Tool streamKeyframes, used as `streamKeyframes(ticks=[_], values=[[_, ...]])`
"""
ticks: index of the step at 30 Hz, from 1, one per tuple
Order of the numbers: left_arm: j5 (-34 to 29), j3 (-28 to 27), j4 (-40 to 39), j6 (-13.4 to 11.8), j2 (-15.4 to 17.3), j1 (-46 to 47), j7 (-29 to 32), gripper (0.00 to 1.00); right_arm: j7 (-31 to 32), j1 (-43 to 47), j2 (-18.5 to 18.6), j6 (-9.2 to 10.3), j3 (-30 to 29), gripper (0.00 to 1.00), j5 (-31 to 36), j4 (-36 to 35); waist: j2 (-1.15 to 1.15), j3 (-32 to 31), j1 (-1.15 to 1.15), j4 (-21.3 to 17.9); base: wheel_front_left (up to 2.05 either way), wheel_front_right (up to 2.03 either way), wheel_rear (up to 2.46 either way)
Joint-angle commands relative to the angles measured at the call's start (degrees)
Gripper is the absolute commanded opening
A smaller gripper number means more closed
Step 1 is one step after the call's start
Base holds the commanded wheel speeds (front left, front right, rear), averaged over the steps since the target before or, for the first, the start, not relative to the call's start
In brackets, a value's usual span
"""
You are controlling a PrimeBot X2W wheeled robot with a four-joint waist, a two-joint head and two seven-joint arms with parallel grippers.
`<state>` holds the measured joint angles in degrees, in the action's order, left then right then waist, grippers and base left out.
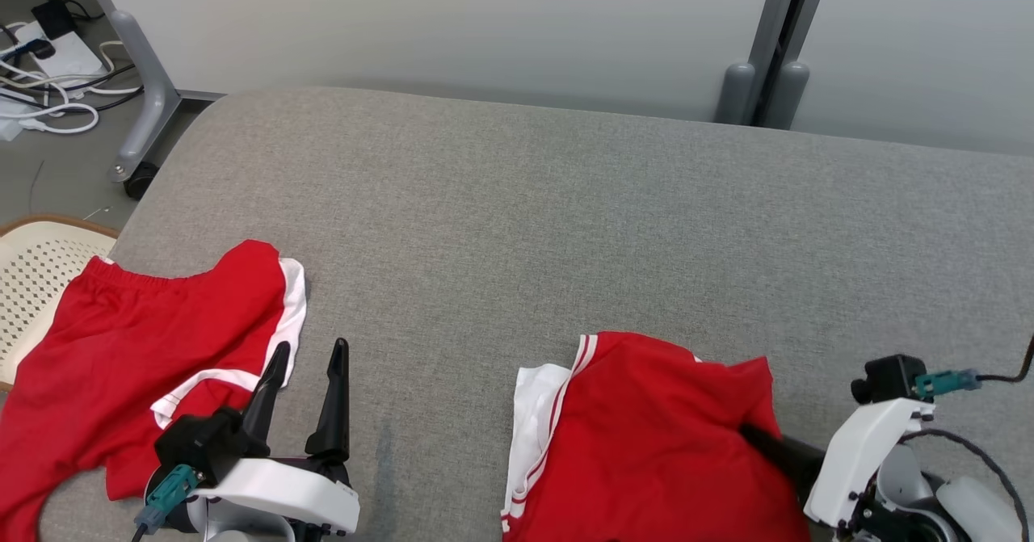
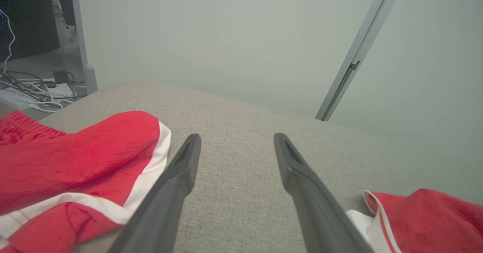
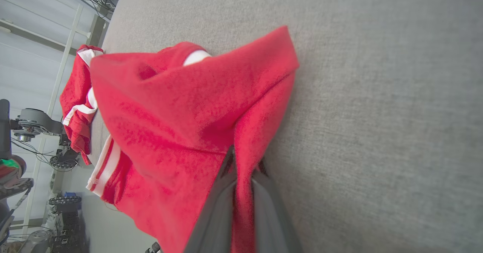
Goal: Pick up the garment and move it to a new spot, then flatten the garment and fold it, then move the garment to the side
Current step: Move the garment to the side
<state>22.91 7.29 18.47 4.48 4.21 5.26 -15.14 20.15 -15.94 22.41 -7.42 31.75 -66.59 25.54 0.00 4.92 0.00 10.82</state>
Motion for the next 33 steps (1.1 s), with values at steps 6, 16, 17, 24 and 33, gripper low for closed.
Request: streamKeyframes(ticks=[6, 16, 17, 24, 33], values=[[-0.86, -0.64, -0.61, 0.48, -0.26, 1.09, -0.06, 1.0, -3.73, -2.86, 2.54, -0.14, -0.04, 0.0, 1.44, -3.77, 0.0, -0.02, 0.0, -1.09, 0.0, 0.0, 0.0], [-1.77, 0.21, -1.59, 1.3, -0.46, 2.47, -0.05, 1.0, -3.24, -14.31, 8.22, -0.14, 2.95, 0.0, 3.77, -5.63, 0.0, 1.73, 0.0, -5.21, 0.0, 0.0, 0.0], [-2.21, 1.01, -2.63, 1.67, -0.48, 3.4, -0.06, 1.0, -3.18, -17.5, 9.3, -0.14, 3.48, 0.0, 3.66, -5.1, 0.0, 3.02, 0.0, -5.99, 0.0, 0.0, 0.0], [-3.82, 4.57, -6.03, 2.51, -0.73, 8.26, -0.06, 1.0, -4.61, -28.63, 13.88, -0.13, 5.3, 0.0, 4.11, -1.39, 0.0, 10.15, 0.0, -7.77, 0.0, 0.0, 0.0], [-6.13, 7.94, -9.13, 2.92, -0.68, 14.25, -0.06, 1.0, -8.65, -39.26, 18.22, -0.13, 6.75, 0.0, 4.11, 4.71, 0.0, 19.09, 0.0, -10.75, 0.0, 0.0, 0.0]])
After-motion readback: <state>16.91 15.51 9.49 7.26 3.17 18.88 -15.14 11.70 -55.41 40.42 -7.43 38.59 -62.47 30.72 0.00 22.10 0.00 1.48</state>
